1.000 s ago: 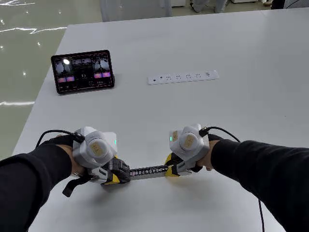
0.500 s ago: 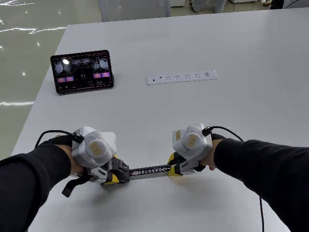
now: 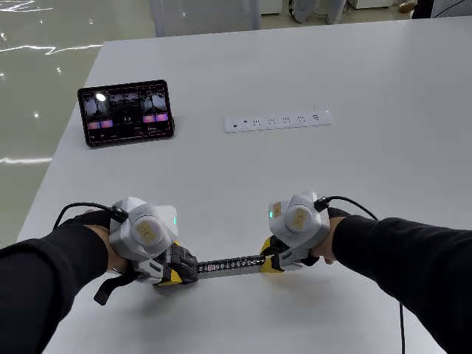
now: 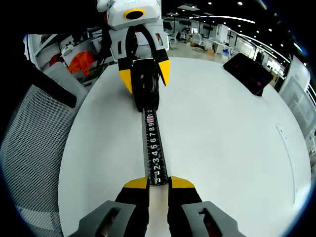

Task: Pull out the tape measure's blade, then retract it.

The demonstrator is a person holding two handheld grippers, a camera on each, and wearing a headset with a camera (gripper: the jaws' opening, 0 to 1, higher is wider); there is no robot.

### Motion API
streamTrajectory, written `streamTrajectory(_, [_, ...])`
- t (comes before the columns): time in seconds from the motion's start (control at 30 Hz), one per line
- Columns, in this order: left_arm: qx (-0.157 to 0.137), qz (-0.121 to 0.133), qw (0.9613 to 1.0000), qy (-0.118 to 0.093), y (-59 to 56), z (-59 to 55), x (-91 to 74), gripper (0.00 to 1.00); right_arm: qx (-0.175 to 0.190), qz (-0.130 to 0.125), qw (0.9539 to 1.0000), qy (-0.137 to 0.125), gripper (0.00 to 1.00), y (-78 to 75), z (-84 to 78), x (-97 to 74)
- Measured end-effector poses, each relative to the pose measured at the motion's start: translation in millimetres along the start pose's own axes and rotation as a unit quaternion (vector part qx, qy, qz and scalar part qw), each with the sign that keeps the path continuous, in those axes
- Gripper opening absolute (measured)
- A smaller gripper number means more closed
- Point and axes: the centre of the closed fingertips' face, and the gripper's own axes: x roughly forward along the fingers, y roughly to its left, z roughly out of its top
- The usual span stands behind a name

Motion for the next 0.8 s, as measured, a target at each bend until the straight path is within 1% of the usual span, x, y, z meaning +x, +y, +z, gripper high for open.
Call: streamTrajectory(0.8, [0.001,0.001,1.0000,0.000,0.1,0.5,0.2,0.31,0.007,-0.001,1.0000,0.001,0.09,-1.7,-11.0,-5.0])
